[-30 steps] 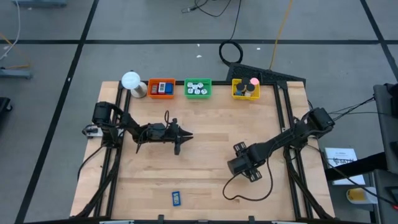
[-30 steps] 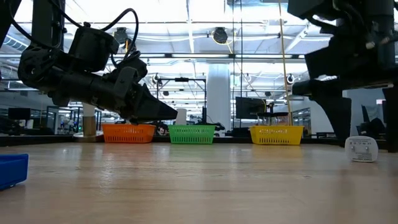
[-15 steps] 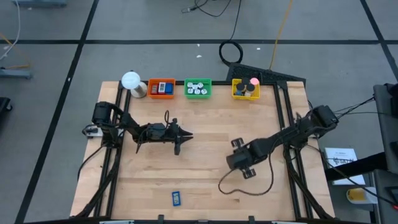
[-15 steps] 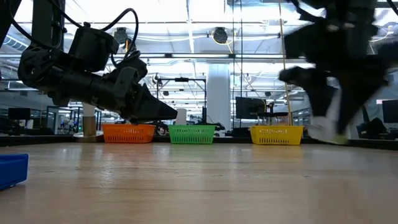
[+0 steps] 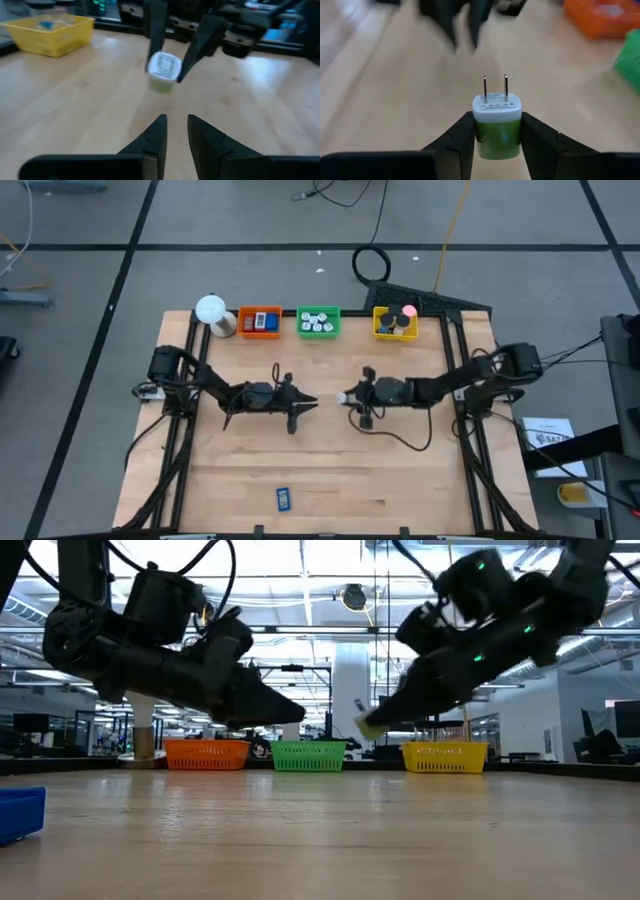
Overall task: Pick & Place Office items
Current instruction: Put the green charger adapter into the green basket
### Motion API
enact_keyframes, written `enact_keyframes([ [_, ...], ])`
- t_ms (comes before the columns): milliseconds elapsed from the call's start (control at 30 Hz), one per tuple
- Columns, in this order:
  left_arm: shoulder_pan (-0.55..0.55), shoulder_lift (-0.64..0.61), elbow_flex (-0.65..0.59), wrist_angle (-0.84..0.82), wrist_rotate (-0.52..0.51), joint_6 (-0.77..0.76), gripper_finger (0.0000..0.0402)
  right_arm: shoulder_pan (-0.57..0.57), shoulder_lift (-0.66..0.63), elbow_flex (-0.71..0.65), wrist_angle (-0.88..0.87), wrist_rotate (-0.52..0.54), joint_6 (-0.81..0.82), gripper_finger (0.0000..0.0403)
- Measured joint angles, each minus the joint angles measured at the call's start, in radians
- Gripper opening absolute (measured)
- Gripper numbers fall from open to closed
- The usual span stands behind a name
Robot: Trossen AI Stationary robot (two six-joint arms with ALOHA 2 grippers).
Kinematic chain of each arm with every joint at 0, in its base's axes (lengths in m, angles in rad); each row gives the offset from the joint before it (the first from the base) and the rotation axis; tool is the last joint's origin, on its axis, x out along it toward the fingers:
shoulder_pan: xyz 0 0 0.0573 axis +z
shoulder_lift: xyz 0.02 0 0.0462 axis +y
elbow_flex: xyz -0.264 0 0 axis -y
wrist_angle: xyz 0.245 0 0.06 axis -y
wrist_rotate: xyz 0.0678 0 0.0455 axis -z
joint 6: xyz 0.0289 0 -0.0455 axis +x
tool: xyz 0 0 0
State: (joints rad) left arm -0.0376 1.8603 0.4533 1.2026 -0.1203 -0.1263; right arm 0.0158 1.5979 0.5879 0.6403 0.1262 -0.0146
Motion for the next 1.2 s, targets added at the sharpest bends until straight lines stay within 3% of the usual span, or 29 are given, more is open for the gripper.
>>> enact_keyframes([
  [100,-0.009,0.029,0.021,0.001,-0.056,0.009,0.0076,-0.042,0.088,0.007,0.149,-0.050,-0.023,0.0119],
  [367,-0.001,0.133,0.064,0.006,-0.091,-0.033,0.0076,-0.095,0.298,0.055,0.344,-0.165,0.000,0.0120],
  [800,0.005,0.135,0.067,0.028,-0.086,-0.033,0.0076,-0.095,0.318,0.065,0.315,-0.182,0.033,0.0154],
  [1200,0.005,0.135,0.088,0.027,-0.063,-0.034,0.0076,-0.095,0.318,0.065,0.290,-0.180,0.033,0.0155],
])
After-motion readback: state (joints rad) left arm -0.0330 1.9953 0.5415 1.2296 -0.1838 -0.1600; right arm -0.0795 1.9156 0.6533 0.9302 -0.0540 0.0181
